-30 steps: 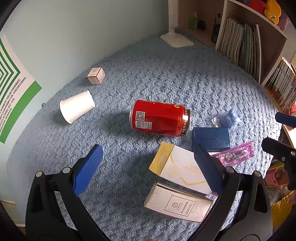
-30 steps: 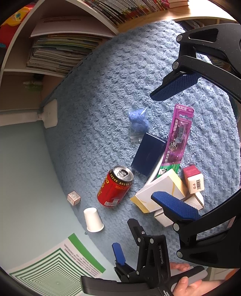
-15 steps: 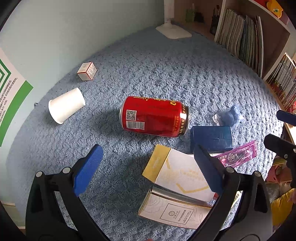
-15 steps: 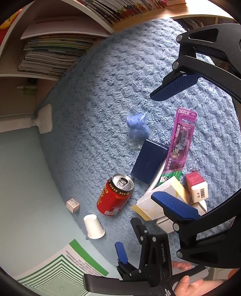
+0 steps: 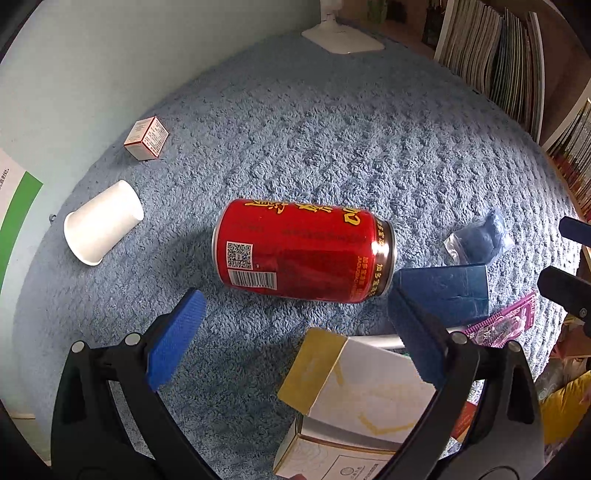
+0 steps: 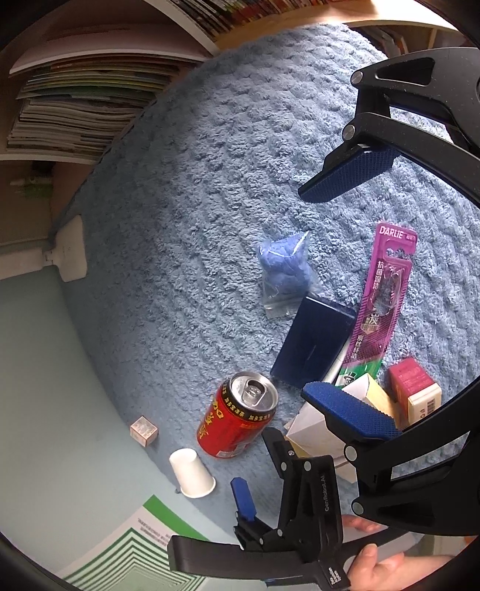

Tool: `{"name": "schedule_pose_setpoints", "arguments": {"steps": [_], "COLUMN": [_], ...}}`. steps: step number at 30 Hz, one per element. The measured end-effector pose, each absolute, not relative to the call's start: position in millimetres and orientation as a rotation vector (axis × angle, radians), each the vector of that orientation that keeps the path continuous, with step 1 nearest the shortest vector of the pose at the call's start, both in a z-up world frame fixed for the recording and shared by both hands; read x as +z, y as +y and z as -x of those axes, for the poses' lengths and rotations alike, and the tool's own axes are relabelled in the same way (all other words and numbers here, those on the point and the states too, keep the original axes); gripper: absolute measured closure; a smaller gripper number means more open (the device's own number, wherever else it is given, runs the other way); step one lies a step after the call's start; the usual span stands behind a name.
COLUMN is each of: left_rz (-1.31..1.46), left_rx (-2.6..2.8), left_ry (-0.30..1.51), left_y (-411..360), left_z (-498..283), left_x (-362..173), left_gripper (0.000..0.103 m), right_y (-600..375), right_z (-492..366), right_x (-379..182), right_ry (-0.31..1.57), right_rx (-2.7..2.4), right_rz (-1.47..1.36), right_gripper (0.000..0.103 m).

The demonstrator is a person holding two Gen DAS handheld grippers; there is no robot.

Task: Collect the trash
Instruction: 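Grasp the blue plastic bag with the right gripper while left gripper approaches white perfume box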

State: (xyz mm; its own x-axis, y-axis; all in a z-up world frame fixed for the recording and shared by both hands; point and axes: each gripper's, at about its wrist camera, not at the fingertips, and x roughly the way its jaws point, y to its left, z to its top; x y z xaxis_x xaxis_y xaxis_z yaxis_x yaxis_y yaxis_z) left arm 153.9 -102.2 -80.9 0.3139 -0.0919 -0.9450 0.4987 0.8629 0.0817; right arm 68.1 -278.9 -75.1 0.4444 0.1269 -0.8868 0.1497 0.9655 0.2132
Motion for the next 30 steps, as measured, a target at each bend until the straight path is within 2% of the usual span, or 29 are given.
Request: {"name": "schedule_pose_setpoints", "arguments": {"steps": [18, 19, 20, 21, 24, 28, 30], "left_rz": [-0.313, -0.312, -0.306, -0.296, -0.263, -0.371, -0.388], "left_rx": [-0.520, -0.521, -0.516, -0.513, -0.522, -0.422, -0.401], "left_ry": [1.205, 1.212, 1.226, 1.234, 1.241, 1.213, 1.212], "left_y": [-111, -112, -113, -114, -119, -130, -131], "left_z": [-176, -177, -179, -180, -179, -178, -177], "left_x": [-86, -89, -91, -92, -90, -100, -101], "left_gripper": [0.007, 0.007, 0.007, 0.007, 0.007, 0.007, 0.007], "right_y": [-292, -293, -294, -295, -296, -292, -289], "right_z": [-96, -98, -101, -104, -109, -115, -118], "right_x": [-113, -115, -118, -121, -129, -139, -142], "right_ry": [1.171, 1.175, 1.183, 1.190, 1.212, 1.235, 1.239], "right_rx": [-0.039, -0.038, -0.045, -0.048, -0.046, -0.033, -0.030], "right_rz": [-0.298, -0.300, -0.300, -0.303, -0.313, -0.299, -0.300], "right_gripper": [0.009, 0.012, 0.022, 0.026, 0.027, 0.028, 0.032]}}
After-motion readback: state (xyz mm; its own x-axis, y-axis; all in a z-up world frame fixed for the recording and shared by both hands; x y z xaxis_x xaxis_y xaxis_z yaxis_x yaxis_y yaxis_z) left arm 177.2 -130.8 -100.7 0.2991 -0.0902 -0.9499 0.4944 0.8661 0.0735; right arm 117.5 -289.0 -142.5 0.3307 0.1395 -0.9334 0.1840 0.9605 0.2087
